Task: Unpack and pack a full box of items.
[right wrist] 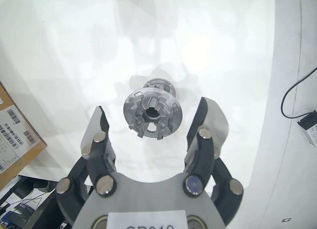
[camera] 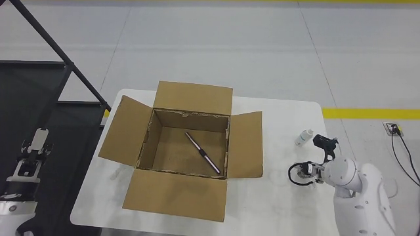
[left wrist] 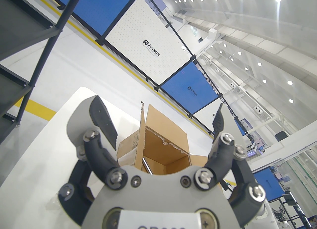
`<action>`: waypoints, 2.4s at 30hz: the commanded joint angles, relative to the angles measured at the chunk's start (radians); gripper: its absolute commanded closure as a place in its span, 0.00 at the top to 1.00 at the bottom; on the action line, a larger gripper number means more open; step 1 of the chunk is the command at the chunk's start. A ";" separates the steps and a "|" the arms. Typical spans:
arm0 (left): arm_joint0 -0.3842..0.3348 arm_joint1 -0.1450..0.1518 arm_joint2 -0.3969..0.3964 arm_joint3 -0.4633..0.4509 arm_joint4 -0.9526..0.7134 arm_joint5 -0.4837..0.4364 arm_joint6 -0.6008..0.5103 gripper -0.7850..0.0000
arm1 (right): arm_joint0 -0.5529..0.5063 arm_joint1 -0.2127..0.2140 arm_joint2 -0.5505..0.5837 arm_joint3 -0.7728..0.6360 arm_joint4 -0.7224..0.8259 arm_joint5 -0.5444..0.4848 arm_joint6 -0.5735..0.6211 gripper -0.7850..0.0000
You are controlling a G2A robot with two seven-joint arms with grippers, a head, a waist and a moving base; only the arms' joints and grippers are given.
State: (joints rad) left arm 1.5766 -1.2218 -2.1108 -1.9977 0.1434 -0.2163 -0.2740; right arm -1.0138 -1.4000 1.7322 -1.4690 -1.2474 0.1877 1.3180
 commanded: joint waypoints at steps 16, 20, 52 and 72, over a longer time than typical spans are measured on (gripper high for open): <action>0.000 0.000 0.000 0.000 0.000 0.000 0.000 1.00 | -0.082 0.010 -0.044 -0.384 0.012 0.065 -0.080 0.00; 0.000 0.000 0.000 0.000 0.000 0.000 0.000 1.00 | -0.101 0.005 -0.137 -0.570 -0.032 0.099 -0.147 0.00; 0.000 0.000 0.000 0.000 0.000 0.000 0.000 1.00 | 0.783 -0.374 -1.234 0.708 0.414 0.020 -0.347 0.00; 0.000 0.000 0.000 0.000 0.000 0.000 0.000 1.00 | 0.864 -0.580 -1.274 1.173 0.551 -0.145 -0.413 0.83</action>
State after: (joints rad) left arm 1.5766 -1.2218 -2.1108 -1.9977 0.1434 -0.2163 -0.2740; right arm -0.1519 -1.9762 0.4563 -0.3055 -0.6987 0.0453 0.9063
